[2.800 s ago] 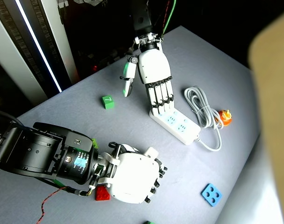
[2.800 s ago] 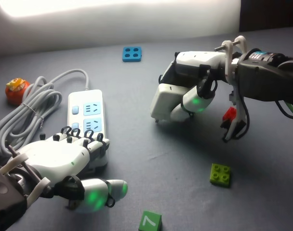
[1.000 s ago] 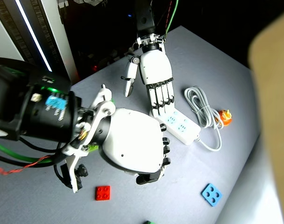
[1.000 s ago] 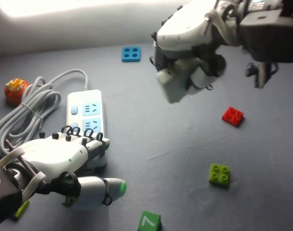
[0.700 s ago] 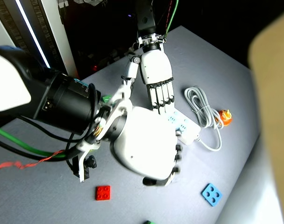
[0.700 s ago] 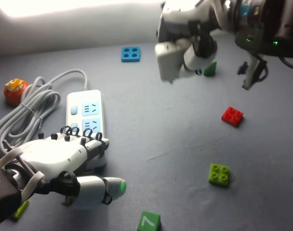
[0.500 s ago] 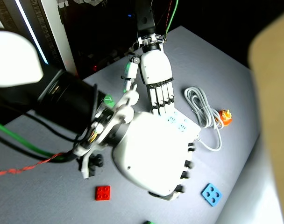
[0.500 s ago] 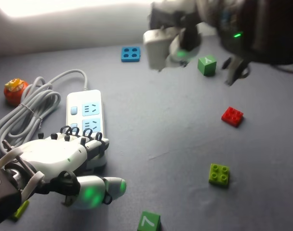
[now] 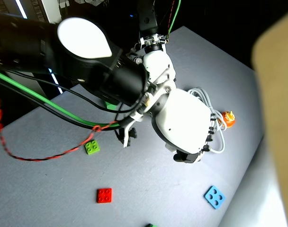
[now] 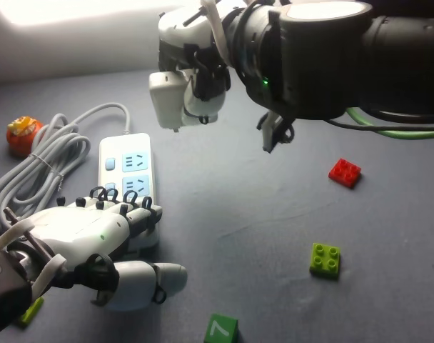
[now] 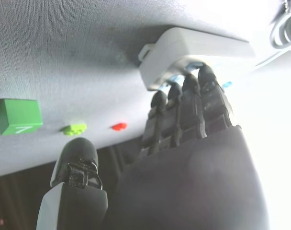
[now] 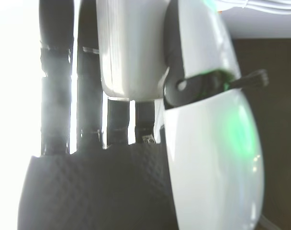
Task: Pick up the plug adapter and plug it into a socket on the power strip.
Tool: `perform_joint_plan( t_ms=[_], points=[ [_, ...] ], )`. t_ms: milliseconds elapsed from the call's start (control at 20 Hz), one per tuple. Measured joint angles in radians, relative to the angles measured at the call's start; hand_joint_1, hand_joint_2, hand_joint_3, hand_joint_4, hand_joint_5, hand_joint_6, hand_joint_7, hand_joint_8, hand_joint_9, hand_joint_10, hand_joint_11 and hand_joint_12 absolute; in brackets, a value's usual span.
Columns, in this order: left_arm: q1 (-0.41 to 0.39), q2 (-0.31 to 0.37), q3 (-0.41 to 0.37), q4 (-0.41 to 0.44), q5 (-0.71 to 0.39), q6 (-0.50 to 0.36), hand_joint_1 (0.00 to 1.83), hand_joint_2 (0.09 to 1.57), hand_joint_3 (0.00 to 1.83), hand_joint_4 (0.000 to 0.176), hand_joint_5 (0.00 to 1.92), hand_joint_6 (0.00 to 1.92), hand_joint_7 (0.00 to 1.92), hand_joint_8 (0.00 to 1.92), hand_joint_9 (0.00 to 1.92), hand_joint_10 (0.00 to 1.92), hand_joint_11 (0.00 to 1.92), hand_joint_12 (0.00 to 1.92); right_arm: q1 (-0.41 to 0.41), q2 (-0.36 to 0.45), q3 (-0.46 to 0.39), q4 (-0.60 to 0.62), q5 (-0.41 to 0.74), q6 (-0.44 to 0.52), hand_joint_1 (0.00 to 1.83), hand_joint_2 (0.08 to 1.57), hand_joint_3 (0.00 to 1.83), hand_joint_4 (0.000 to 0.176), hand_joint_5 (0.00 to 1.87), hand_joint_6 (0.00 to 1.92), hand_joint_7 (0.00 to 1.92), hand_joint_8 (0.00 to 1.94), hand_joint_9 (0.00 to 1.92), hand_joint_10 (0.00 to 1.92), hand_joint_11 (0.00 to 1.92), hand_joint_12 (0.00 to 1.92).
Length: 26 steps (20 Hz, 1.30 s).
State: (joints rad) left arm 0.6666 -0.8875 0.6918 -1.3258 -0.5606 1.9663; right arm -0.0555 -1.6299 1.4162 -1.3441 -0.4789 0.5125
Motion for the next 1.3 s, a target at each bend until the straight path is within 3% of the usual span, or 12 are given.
perform_joint_plan(
  t_ms=[400, 850, 1300],
  points=[
    [0.002, 0.0, 0.0, 0.002, 0.0, 0.005, 0.0, 1.24, 0.0, 0.0, 0.14, 0.0, 0.14, 0.0, 0.11, 0.0, 0.0, 0.19, -0.024, -0.069, 0.088, -0.018, 0.048, 0.087, 1.39, 1.07, 0.0, 0.0, 0.92, 0.97, 1.1, 0.75, 1.08, 0.93, 0.97, 0.8],
    [0.002, 0.0, 0.0, 0.002, 0.002, 0.003, 0.0, 1.24, 0.0, 0.0, 0.15, 0.0, 0.15, 0.0, 0.11, 0.0, 0.0, 0.2, -0.06, -0.169, 0.168, -0.019, 0.077, 0.107, 1.39, 1.07, 0.0, 0.0, 0.91, 0.99, 1.1, 0.76, 1.08, 0.93, 0.98, 0.8],
    [-0.004, 0.0, 0.0, -0.002, 0.003, 0.003, 0.0, 1.24, 0.0, 0.0, 0.14, 0.0, 0.15, 0.0, 0.12, 0.0, 0.0, 0.18, -0.081, -0.18, 0.202, -0.103, 0.116, 0.174, 1.38, 1.09, 0.0, 0.0, 0.86, 1.05, 1.07, 0.82, 1.07, 0.95, 0.98, 0.79]
  ],
)
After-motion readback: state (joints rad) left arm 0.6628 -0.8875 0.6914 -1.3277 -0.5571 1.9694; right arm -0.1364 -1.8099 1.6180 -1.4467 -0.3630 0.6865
